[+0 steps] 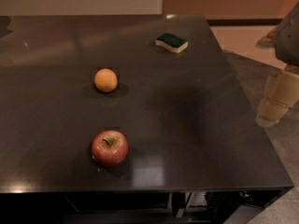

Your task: Move orange near apple

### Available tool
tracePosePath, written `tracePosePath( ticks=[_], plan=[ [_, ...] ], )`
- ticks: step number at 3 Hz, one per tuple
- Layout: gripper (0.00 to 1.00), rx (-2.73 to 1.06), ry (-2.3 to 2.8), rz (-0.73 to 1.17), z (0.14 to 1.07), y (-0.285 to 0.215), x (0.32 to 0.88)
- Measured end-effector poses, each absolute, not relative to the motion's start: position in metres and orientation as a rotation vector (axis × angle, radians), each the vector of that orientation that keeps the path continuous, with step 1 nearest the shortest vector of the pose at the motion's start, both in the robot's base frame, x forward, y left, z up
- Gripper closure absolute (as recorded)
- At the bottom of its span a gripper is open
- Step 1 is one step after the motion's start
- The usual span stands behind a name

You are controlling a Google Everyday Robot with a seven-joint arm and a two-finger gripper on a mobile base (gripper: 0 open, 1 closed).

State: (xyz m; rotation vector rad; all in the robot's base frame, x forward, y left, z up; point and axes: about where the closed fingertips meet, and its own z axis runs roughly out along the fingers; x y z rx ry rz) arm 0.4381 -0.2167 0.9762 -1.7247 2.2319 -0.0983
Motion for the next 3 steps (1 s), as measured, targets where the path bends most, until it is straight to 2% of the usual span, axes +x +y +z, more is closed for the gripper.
tracePosePath(
  ticks=[1,3],
  plan=[
    [0.00,-1.726,2.229,-0.100,0.977,-0.215,0.439],
    [0.00,-1.846,2.108,0.037,0.987,-0.154,0.461]
  ],
)
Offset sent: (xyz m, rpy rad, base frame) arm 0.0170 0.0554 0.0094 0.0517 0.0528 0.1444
